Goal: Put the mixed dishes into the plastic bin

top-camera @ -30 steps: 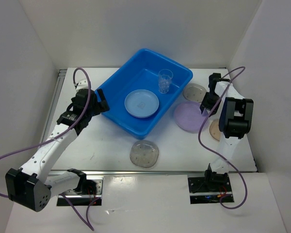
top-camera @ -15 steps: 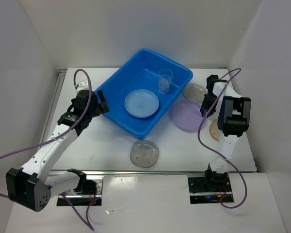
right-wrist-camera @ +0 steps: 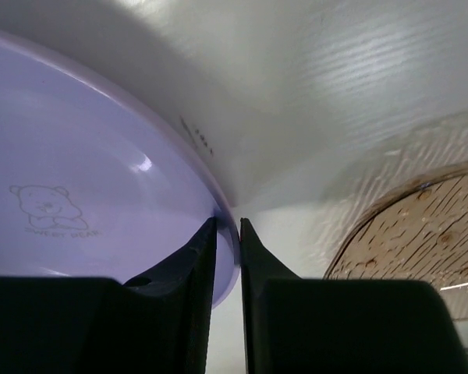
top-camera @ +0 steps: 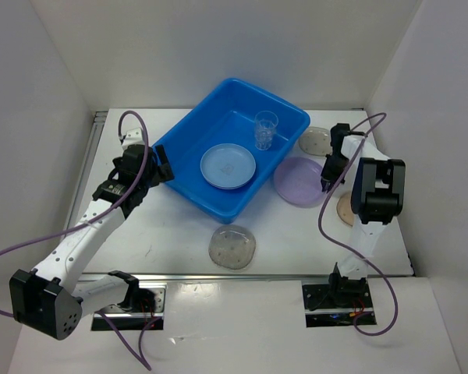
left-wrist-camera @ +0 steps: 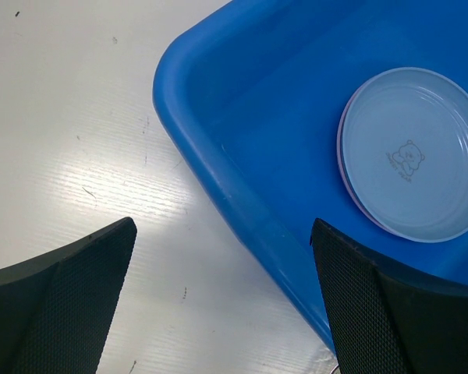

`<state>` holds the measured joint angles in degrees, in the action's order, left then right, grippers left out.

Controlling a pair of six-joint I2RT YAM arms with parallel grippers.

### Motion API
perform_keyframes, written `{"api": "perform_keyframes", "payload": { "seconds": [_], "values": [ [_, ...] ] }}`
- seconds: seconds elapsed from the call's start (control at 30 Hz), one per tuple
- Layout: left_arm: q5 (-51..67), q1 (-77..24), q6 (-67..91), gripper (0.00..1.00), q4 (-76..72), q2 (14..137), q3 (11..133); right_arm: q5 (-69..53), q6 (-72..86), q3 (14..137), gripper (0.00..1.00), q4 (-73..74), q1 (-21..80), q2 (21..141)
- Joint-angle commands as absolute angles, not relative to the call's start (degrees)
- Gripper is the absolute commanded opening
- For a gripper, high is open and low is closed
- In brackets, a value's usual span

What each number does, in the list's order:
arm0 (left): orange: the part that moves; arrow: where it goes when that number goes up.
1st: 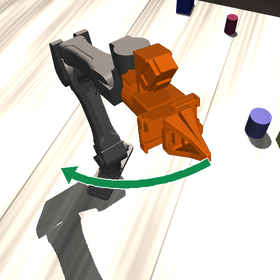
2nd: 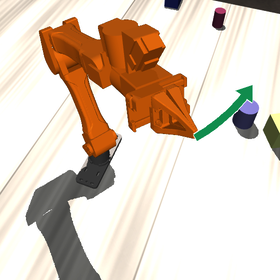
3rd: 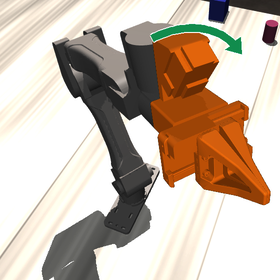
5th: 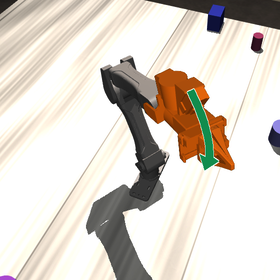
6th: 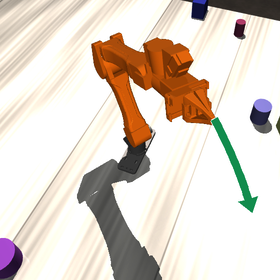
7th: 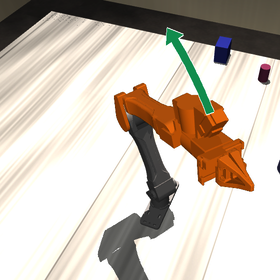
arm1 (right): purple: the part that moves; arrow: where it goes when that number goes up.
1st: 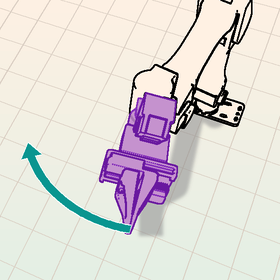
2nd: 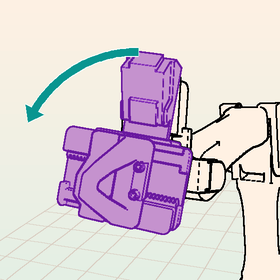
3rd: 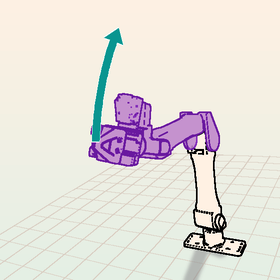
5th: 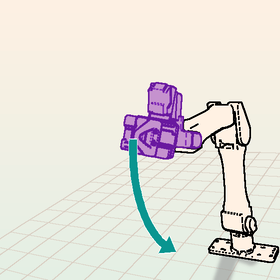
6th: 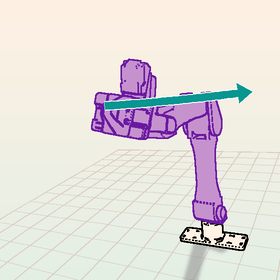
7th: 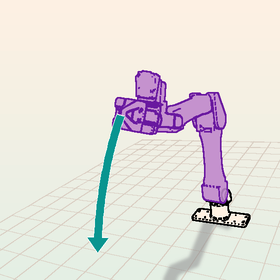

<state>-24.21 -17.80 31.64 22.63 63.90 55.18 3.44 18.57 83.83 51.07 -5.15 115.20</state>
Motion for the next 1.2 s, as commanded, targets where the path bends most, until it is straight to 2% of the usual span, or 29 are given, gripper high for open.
{"api": "perform_keyframes", "payload": {
  "seconds": [0.0,0.63,0.97,1.07,1.17],
  "values": [
    [-25.40,-17.58,30.59,1.00,21.01,63.37,57.12,2.64,19.07,81.57,0.01,50.63,-2.03,109.18],
    [-20.92,-17.58,32.17,1.00,21.00,66.00,59.24,6.94,22.50,79.01,0.01,56.59,2.72,87.02],
    [-19.78,-17.58,31.65,1.00,22.68,67.59,61.70,31.53,29.70,88.93,0.01,64.86,2.72,82.79],
    [-19.78,-17.58,31.64,1.00,23.20,67.59,61.70,30.68,29.18,94.56,0.01,63.64,2.72,79.65],
    [-19.78,-17.58,31.64,1.00,23.20,66.54,61.00,21.47,27.77,97.03,0.01,55.48,3.34,74.12]
  ]
}}
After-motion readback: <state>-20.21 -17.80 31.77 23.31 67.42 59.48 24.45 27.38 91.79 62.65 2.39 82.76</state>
